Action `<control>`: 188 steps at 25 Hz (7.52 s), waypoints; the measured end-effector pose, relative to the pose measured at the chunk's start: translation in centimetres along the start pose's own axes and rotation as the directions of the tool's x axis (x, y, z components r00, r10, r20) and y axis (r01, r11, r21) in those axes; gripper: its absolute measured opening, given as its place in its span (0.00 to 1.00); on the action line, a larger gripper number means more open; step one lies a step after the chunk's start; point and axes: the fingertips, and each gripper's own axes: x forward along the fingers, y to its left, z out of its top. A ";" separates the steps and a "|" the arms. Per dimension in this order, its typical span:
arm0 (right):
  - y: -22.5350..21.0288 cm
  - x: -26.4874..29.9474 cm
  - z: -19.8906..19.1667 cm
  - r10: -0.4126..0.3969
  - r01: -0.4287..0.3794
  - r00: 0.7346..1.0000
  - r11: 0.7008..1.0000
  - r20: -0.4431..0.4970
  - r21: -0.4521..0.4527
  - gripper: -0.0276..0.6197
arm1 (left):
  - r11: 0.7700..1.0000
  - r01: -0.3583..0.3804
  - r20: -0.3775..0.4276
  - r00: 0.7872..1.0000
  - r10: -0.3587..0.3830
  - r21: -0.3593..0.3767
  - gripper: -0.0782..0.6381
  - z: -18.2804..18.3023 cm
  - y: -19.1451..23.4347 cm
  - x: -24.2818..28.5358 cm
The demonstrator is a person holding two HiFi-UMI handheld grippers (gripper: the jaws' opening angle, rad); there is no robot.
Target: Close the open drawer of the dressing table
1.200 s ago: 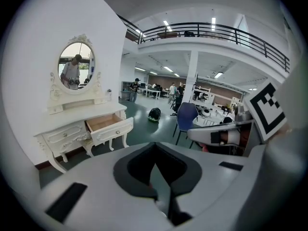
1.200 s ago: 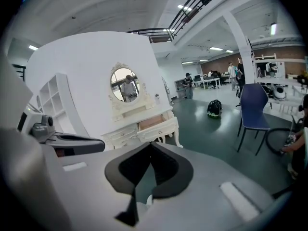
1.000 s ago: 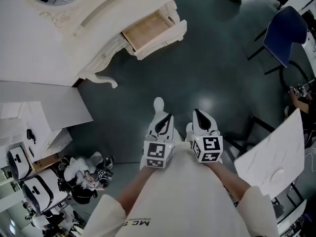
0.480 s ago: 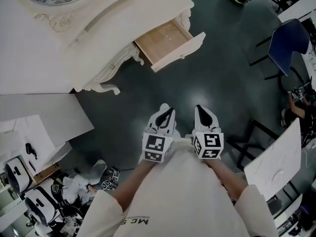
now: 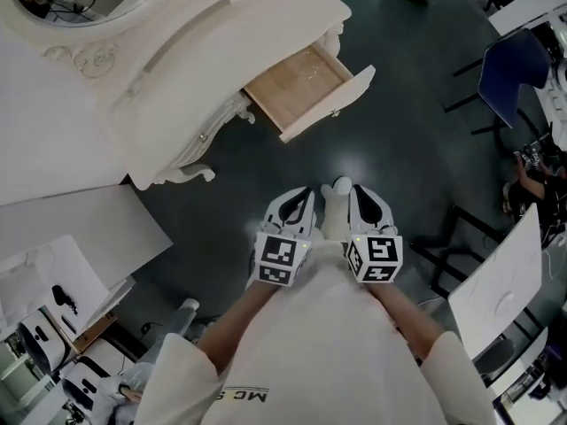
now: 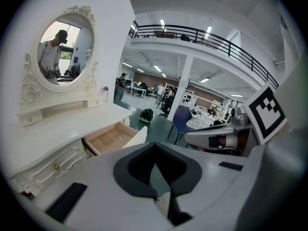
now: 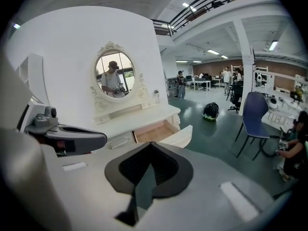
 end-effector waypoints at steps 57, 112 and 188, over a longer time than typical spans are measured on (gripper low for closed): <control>-20.5 25.6 0.6 0.333 -0.288 0.862 0.942 -0.381 0.173 0.05 | 0.996 -0.084 -0.393 0.917 0.075 -0.004 0.12 0.6 2.0 32.2; -17.7 33.3 -2.4 0.391 -0.331 0.832 0.919 -0.393 0.213 0.36 | 0.987 -0.159 -0.414 0.899 0.142 -0.008 0.12 -4.4 6.5 34.1; -12.3 41.8 2.5 0.432 -0.475 0.815 0.880 -0.386 -0.019 0.46 | 0.942 -0.304 -0.356 0.903 0.239 -0.139 0.12 -4.1 16.0 32.2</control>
